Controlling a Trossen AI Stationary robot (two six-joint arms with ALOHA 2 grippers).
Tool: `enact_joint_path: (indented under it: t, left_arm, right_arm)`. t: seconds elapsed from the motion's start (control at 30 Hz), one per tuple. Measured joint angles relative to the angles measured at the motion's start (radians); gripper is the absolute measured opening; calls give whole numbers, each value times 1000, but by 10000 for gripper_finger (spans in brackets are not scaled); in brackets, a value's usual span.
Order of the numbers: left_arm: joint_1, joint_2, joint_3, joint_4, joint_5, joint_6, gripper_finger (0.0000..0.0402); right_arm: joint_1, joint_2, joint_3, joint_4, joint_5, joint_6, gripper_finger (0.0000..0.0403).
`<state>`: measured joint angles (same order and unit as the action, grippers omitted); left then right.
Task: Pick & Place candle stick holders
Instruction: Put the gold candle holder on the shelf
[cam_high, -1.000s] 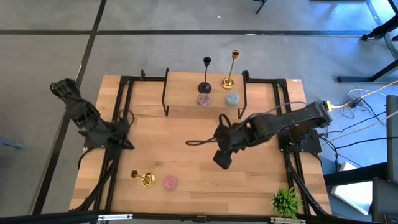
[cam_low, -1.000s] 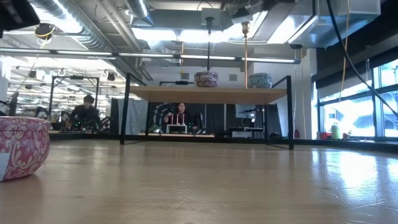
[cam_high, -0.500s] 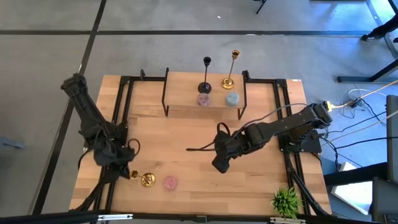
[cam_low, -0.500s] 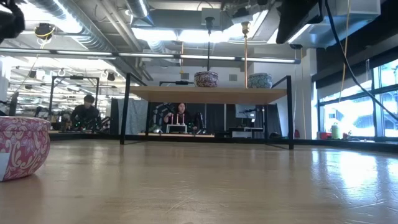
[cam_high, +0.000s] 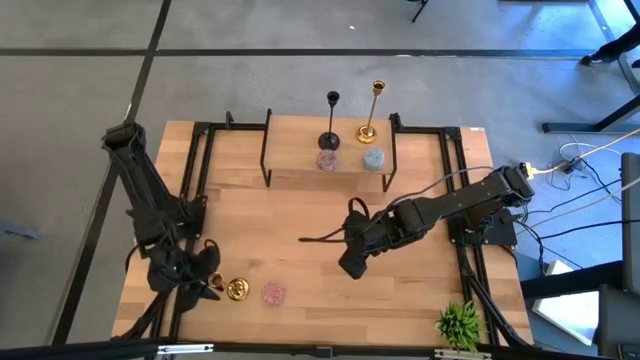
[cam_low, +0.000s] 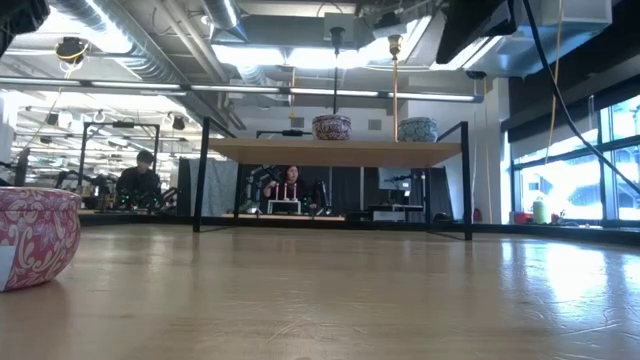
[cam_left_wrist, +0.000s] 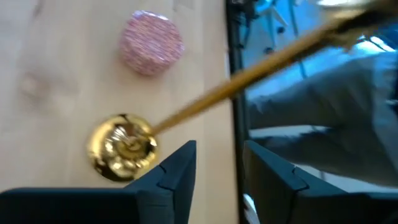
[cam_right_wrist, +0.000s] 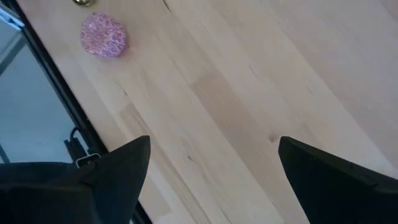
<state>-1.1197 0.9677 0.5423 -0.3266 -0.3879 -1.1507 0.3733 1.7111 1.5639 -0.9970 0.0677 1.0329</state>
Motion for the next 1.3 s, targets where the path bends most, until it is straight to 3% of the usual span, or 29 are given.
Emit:
enact_joint_path:
  t: [0.3,0.57,0.93,1.1,1.3]
  left_arm:
    - [0,56,0,-6,-40,-43,161]
    - [30,56,0,-6,-92,-14,163]
    - [94,56,0,-13,-78,38,160]
    - [110,56,0,-27,-24,38,127]
    - [115,56,1,-31,-55,12,38]
  right_arm:
    - [1,0,0,40,1,0,358]
    - [1,0,0,77,35,0,358]
    - [1,0,0,90,37,7,358]
    - [1,0,0,90,36,7,358]
    - [1,0,0,90,37,7,358]
